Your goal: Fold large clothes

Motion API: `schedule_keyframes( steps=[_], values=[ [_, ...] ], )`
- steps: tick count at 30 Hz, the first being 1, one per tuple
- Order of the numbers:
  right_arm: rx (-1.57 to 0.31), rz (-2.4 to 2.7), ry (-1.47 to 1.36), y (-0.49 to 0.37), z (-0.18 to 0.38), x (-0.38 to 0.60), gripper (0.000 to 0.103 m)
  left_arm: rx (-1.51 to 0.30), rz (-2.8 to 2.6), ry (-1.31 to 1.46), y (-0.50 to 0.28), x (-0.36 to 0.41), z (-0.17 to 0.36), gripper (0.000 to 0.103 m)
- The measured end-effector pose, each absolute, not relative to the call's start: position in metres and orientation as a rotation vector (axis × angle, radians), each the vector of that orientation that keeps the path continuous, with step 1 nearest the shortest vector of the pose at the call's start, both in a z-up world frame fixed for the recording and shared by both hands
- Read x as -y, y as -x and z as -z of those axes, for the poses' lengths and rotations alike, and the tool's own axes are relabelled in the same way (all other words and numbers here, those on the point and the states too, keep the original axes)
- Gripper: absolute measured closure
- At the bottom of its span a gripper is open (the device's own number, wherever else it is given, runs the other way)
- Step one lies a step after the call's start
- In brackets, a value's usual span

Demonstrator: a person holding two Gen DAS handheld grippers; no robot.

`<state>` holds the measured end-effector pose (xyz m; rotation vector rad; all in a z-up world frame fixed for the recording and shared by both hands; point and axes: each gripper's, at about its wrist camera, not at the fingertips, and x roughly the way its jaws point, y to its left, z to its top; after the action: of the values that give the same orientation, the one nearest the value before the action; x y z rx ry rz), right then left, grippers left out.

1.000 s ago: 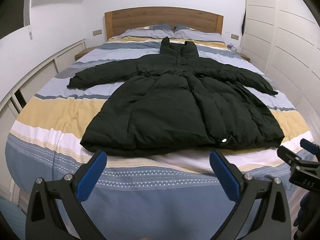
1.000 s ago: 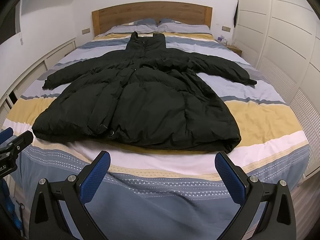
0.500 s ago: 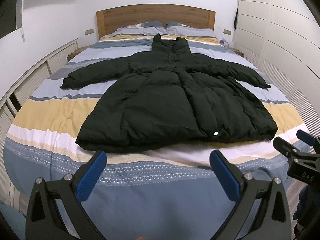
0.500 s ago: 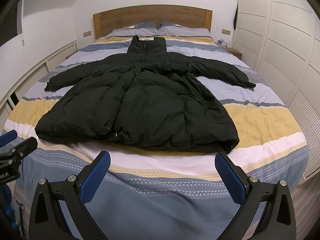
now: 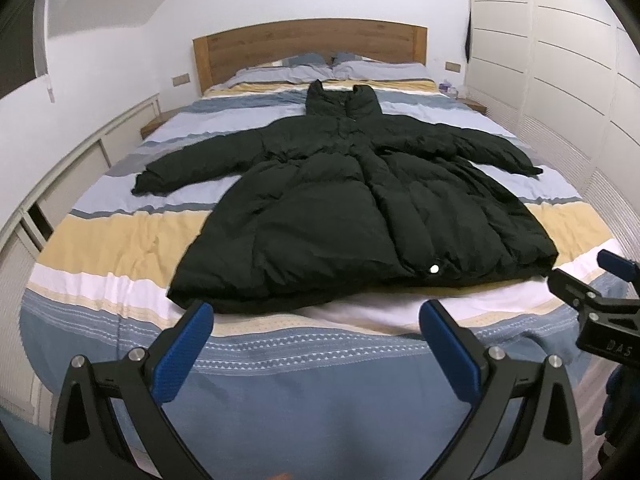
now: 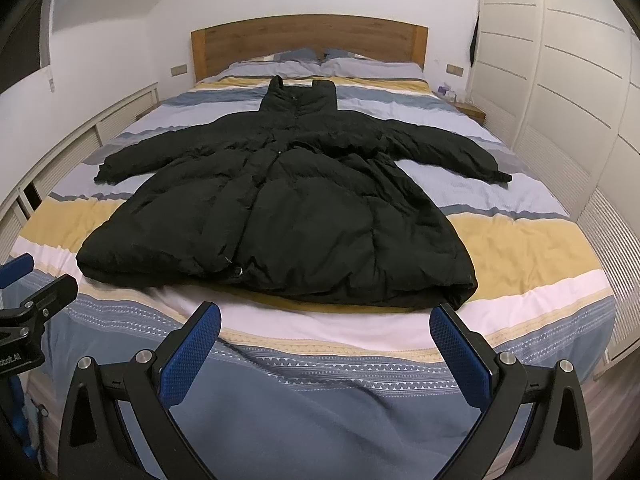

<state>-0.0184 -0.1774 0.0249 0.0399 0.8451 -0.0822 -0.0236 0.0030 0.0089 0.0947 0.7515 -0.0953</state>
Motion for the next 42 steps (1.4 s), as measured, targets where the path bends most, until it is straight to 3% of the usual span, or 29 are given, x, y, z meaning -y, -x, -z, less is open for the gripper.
schedule_keyframes(
  steps=[42],
  values=[
    [-0.787,0.069,-0.105,0.008,-0.036,0.218,0.001,-0.788,0.048,-0.182,0.015,0.02,-0.029,0.0]
  ],
)
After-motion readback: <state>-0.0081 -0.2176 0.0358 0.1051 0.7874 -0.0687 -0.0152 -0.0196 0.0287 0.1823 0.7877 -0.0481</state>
